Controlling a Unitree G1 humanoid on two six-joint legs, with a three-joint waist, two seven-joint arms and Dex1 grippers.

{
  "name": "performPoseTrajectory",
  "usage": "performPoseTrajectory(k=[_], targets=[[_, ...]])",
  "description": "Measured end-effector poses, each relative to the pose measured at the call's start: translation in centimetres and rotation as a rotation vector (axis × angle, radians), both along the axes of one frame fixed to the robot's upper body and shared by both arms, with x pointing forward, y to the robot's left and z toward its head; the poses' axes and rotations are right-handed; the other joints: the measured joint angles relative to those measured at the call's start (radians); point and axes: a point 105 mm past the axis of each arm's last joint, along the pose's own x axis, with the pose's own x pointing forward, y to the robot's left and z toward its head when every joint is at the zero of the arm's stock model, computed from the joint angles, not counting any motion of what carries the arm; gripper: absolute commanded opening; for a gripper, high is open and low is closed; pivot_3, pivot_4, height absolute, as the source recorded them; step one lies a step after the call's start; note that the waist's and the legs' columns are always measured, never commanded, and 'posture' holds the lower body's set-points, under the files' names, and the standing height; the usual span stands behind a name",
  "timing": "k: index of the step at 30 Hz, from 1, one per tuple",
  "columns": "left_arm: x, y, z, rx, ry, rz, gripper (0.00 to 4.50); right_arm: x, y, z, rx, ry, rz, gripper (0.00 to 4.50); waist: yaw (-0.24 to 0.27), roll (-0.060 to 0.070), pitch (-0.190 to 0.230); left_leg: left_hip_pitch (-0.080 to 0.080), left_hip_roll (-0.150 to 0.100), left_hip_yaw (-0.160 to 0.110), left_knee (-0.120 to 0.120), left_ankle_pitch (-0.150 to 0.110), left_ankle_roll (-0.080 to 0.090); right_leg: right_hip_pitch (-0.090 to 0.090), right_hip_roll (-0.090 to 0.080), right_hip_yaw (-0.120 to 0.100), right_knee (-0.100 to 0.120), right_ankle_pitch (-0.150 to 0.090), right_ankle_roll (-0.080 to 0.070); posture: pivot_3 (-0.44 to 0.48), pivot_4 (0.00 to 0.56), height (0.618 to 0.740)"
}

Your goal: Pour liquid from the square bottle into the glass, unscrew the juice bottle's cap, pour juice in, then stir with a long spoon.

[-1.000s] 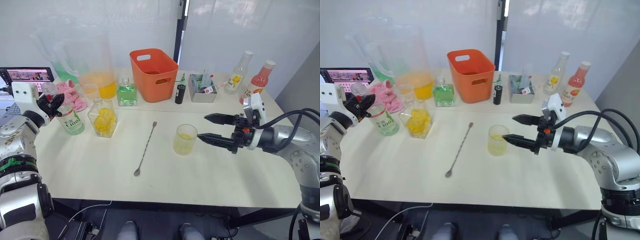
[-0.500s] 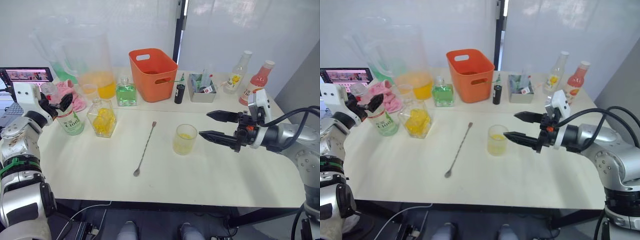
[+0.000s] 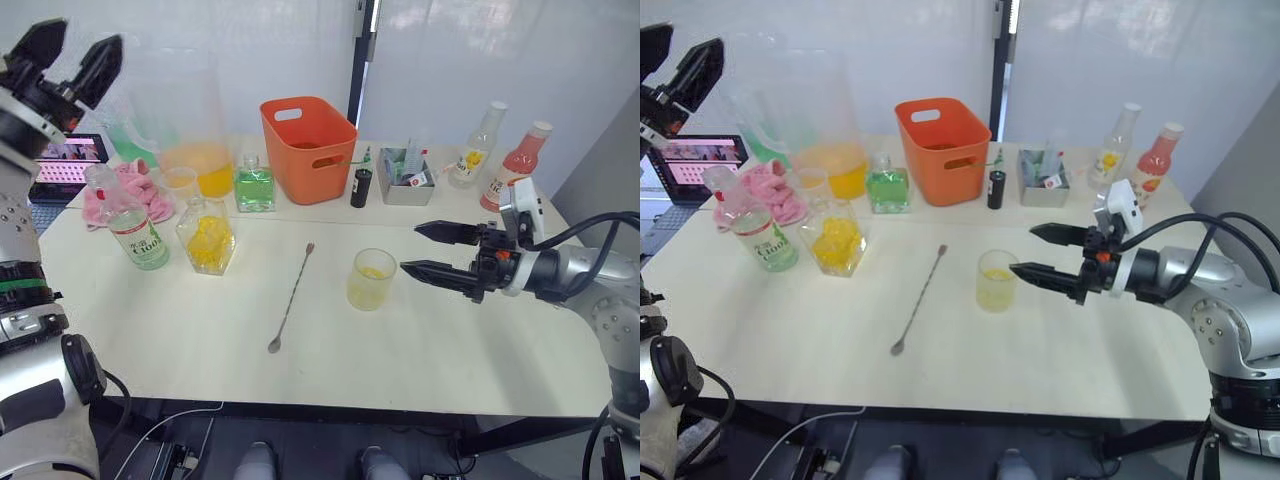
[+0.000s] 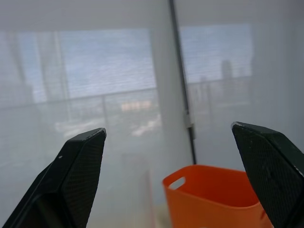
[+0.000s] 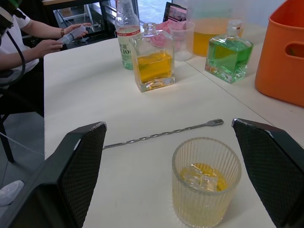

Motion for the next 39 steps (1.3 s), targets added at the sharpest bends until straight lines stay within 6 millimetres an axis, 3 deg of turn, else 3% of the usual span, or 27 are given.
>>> performPoseTrajectory(k=[7, 10, 12, 19, 24, 30, 33, 39], targets=[[-1.1, -5.4, -4.9, 0.181, 0.195, -0.197, 4.48, -0.1, -0.2, -0.1, -0.006, -0.007, 0.0, 4.5, -0.012, 0.0, 0.0, 0.0, 0.0, 0.0, 0.0, 0.0, 0.0, 0.0, 0.0, 0.001, 0.0, 0.0, 0.0, 0.0, 0.15, 0.725], [-1.8, -7.5, -8.5, 0.341, 0.302, -0.23, 4.48, 0.0, -0.9, -0.6, -0.05, -0.012, -0.042, 4.5, -0.014, 0.0, 0.0, 0.001, 0.0, 0.0, -0.001, 0.0, 0.0, 0.0, 0.0, 0.001, 0.0, 0.0, -0.001, 0.0, 0.15, 0.725], [-1.9, -8.4, -11.0, 0.398, 0.367, -0.242, 4.48, 0.1, -1.3, -1.0, -0.072, -0.015, -0.07, 4.5, -0.013, 0.0, 0.0, 0.0, 0.0, 0.0, 0.0, 0.0, 0.0, -0.001, 0.0, 0.001, 0.0, -0.001, 0.0, 0.0, 0.15, 0.725], [-3.2, -9.5, -15.2, 0.377, 0.45, -0.267, 4.48, -0.3, -3.6, -2.4, -0.102, -0.051, -0.146, 4.5, -0.01, 0.0, 0.0, 0.0, 0.0, 0.0, 0.0, 0.0, 0.0, 0.0, 0.0, 0.001, -0.001, -0.001, 0.001, 0.0, 0.15, 0.725], [-4.6, -8.0, -19.8, 0.361, 0.57, -0.254, 4.48, -0.2, -6.7, -4.3, -0.097, 0.002, -0.232, 4.5, -0.015, 0.0, 0.0, 0.001, 0.0, 0.0, 0.0, 0.0, 0.0, 0.0, 0.0, 0.001, -0.001, -0.003, -0.003, 0.0, 0.15, 0.725], [-5.3, -4.4, -22.7, 0.328, 0.677, -0.126, 4.48, 0.5, -10.8, -6.3, -0.093, 0.018, -0.362, 4.5, -0.02, 0.0, 0.0, 0.003, 0.0, 0.001, 0.0, 0.0, 0.0, 0.001, 0.0, 0.001, -0.001, -0.007, -0.004, 0.0, 0.15, 0.725], [-5.7, -1.6, -23.5, 0.301, 0.72, -0.049, 4.48, 0.8, -13.9, -7.2, -0.075, 0.031, -0.464, 4.5, -0.022, 0.0, 0.0, 0.003, 0.0, 0.001, 0.0, 0.0, 0.0, 0.001, -0.001, 0.001, -0.001, -0.007, -0.004, 0.0, 0.15, 0.725], [-6.9, 2.0, -24.0, 0.323, 0.715, 0.046, 4.48, 0.6, -16.8, -8.8, -0.097, 0.047, -0.546, 4.5, -0.027, 0.0, 0.0, 0.005, 0.0, 0.002, -0.002, 0.0, 0.0, 0.001, -0.001, 0.001, -0.001, -0.008, -0.006, 0.0, 0.15, 0.725]])
